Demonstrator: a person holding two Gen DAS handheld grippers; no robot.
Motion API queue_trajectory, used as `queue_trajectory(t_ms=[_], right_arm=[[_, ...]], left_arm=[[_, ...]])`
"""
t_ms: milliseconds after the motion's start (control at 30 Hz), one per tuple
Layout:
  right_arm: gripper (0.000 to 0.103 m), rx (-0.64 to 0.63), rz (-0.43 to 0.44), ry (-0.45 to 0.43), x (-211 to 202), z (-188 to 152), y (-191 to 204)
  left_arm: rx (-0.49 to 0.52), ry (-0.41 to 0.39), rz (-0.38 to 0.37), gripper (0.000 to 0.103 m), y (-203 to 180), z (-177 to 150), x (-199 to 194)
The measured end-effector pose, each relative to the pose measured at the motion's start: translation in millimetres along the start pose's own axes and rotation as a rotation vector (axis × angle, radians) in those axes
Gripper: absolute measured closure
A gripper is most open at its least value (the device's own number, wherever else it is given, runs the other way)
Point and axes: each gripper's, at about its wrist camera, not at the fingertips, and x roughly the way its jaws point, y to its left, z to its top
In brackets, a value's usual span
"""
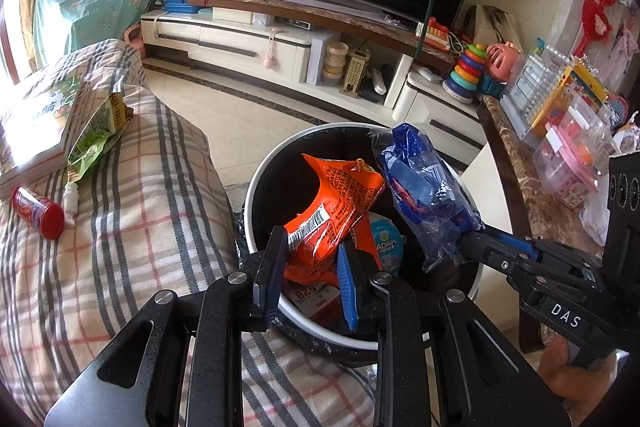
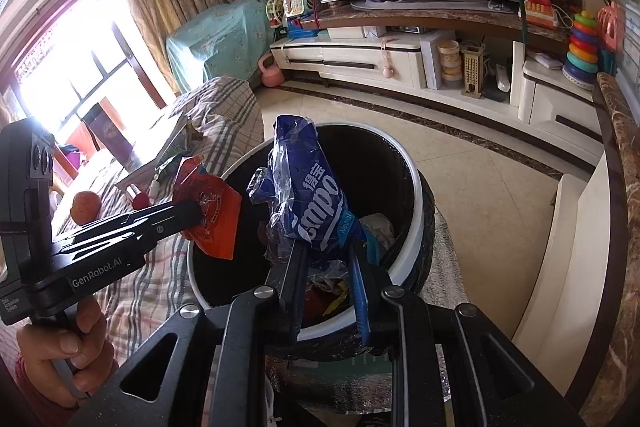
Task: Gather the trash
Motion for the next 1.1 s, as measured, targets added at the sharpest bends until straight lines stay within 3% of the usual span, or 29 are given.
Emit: queue_trajectory(t_ms=[300, 367, 400, 433, 467, 567, 700, 967, 1100], right_arm=[[0.079, -0.004, -0.009, 0.017, 5.4, 5.7, -4.8], [0.078, -0.004, -0.01, 0.015, 5.9, 7.4, -5.5], [0.075, -0.004, -0.011, 0.015, 5.9, 8.3, -5.9], [0.069, -0.002, -0.011, 0.014, 5.6, 8.5, -5.6], [0.064, 0.0, -0.008, 0.009, 4.2, 8.7, -6.1], [0.055, 0.007, -0.002, -0.007, -0.1, 9.4, -8.2], [0.053, 0.028, 0.012, -0.029, -7.4, 7.0, -9.1], [0.008, 0.093, 0.062, -0.102, -28.1, -7.9, -1.1], [0.005, 0.121, 0.092, -0.132, -39.3, -21.4, 6.3]], left_arm=[[0.008, 0.015, 0.013, 0.079, -3.2, -0.2, 7.9], [0.009, 0.027, 0.018, 0.067, -3.5, 0.4, 10.9], [0.008, 0.03, 0.024, 0.06, -3.3, 0.4, 11.8], [0.005, 0.031, 0.028, 0.046, -2.8, 0.4, 12.0], [0.0, 0.024, 0.03, 0.042, -2.0, 0.2, 10.9], [-0.002, 0.016, 0.031, 0.04, 0.0, -1.0, 7.0], [-0.012, 0.003, 0.039, 0.039, 4.5, -5.7, -1.5], [-0.071, -0.04, 0.041, 0.023, 19.0, -30.5, -33.8], [-0.116, -0.071, 0.045, 0.02, 29.2, -51.5, -55.3]])
